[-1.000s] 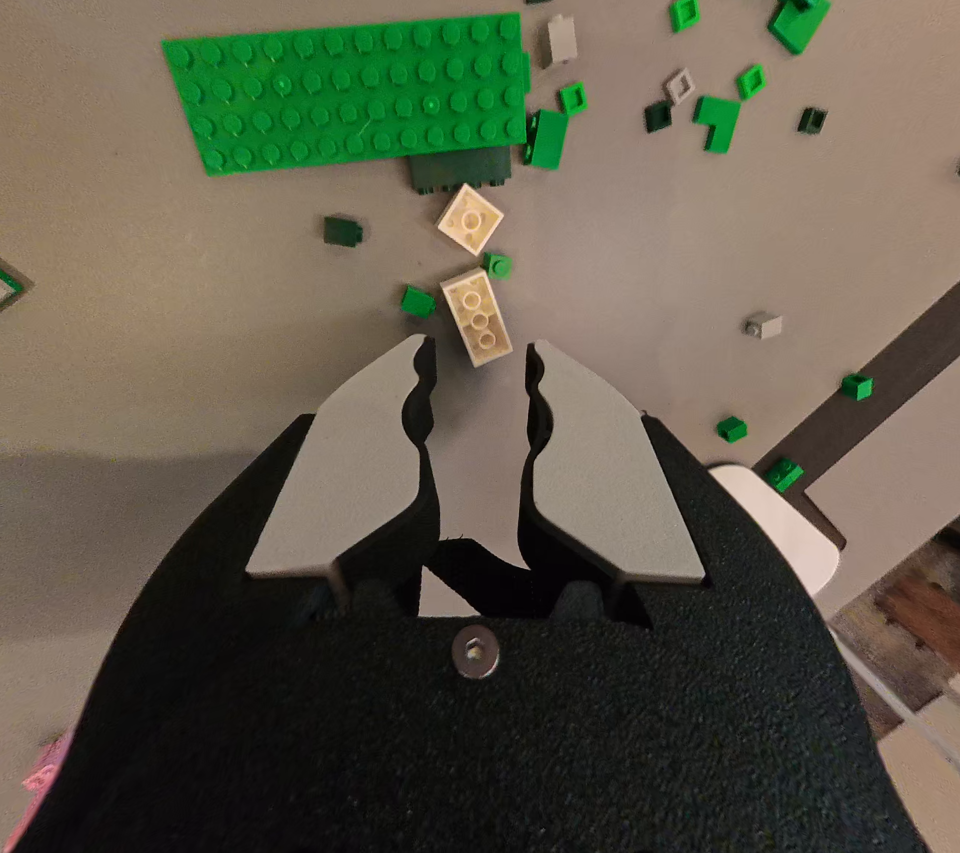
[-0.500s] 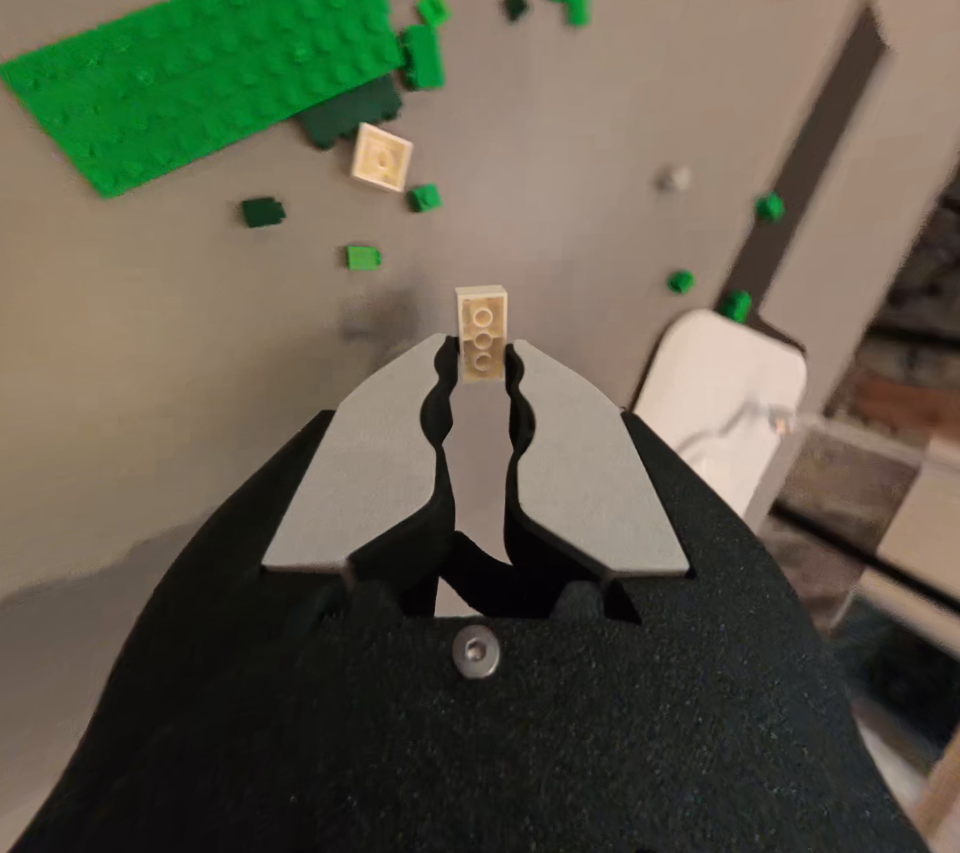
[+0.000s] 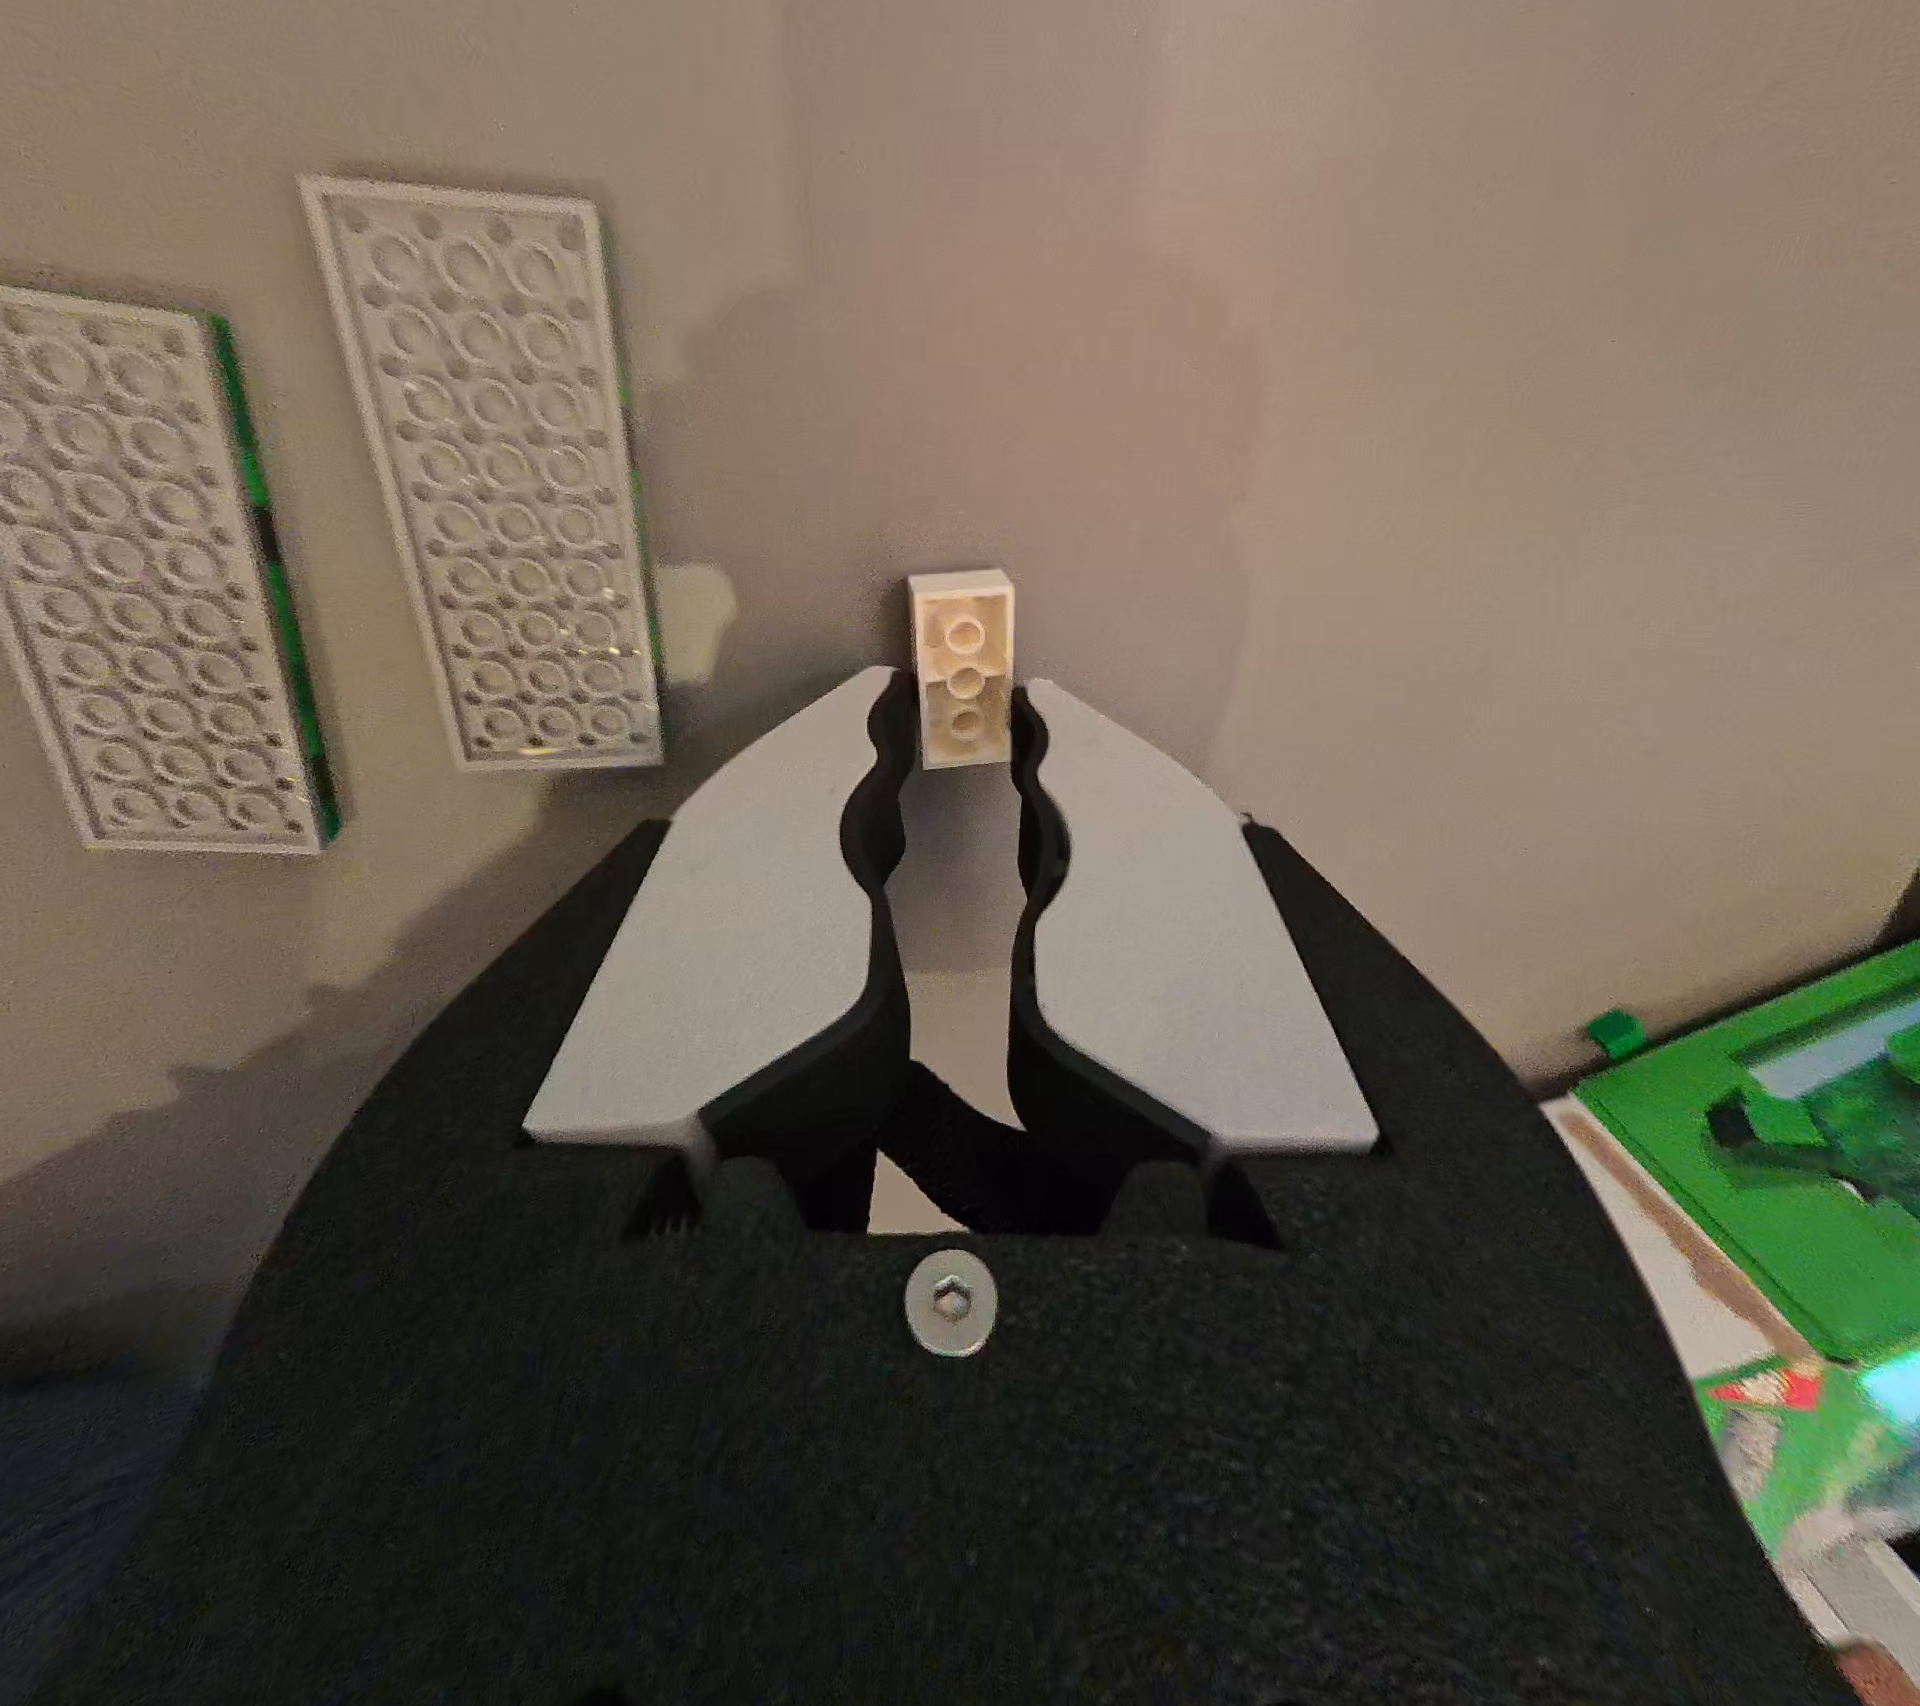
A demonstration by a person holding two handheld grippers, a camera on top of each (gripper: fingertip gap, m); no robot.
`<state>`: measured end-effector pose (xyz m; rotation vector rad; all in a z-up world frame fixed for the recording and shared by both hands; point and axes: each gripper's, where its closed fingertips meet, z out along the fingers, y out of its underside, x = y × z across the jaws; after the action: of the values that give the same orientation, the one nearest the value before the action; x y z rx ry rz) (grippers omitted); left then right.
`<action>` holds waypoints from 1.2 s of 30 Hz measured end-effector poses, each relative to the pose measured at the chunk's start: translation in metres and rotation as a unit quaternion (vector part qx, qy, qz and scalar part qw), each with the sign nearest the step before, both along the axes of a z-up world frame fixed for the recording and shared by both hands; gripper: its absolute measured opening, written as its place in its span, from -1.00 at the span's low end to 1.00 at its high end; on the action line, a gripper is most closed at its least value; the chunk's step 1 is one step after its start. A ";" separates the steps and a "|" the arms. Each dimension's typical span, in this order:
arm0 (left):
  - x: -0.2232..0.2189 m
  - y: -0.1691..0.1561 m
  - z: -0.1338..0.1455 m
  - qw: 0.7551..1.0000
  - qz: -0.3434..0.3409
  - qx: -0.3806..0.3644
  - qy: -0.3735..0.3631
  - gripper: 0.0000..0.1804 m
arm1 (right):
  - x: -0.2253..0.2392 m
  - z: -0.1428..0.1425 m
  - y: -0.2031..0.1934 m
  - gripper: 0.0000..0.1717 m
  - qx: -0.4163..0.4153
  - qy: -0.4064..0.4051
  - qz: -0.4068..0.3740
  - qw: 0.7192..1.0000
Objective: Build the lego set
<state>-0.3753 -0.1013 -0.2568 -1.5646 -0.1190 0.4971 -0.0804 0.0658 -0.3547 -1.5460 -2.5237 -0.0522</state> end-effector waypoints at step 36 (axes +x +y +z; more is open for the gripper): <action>-0.007 -0.001 -0.001 0.999 -0.003 0.014 -0.029 -1.00 | -0.174 0.007 -0.059 -0.73 -0.089 0.142 0.177 0.970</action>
<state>-0.3822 -0.1018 -0.2577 -1.5515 -0.1646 0.4428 -0.2545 0.0064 -0.3474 -1.0386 -2.5758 0.4238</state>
